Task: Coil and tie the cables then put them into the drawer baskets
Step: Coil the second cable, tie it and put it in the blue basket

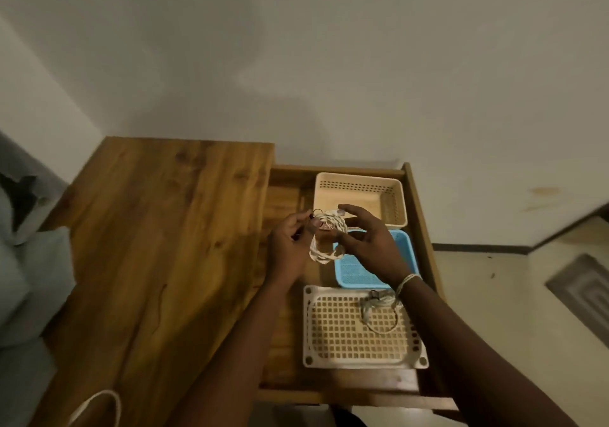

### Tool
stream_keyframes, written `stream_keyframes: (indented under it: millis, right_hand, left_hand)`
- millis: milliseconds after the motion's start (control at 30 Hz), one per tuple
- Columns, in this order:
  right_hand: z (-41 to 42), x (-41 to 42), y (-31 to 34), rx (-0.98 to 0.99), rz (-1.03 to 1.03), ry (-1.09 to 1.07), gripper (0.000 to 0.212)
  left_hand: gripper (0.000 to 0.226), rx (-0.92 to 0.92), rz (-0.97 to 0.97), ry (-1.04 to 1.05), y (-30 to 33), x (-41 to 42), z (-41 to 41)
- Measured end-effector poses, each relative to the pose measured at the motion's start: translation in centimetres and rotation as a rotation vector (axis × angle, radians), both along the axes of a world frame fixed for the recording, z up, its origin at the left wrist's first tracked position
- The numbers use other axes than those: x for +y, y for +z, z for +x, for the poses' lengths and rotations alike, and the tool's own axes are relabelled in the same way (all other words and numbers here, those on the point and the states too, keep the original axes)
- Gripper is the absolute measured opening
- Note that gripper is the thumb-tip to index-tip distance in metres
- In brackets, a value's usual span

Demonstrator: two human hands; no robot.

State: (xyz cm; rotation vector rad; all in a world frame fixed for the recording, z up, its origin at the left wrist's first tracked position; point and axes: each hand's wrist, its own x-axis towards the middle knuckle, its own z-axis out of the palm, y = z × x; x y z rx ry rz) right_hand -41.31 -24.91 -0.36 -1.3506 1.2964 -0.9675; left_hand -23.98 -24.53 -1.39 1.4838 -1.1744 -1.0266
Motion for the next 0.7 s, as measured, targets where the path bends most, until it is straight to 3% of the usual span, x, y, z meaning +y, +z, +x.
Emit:
stream_keyframes:
  millis: [300,533,700]
  right_hand:
    - [-10.8,-4.1,-9.6,0.191,0.153,-0.228,0.046]
    - [-12.3,-4.7,-14.4,0.47,0.237,-0.201,0.049]
    - [-11.8,-6.0,-15.8,0.56,0.303,-0.161,0.053]
  left_hand:
    - [0.064,-0.087,0.274,-0.424,-9.5,-5.2,-10.3]
    - [0.066,-0.333,0.405,-0.498,-13.4,-5.5,-13.4]
    - [0.064,-0.441,0.427,-0.495,-14.9,-6.5,-14.2]
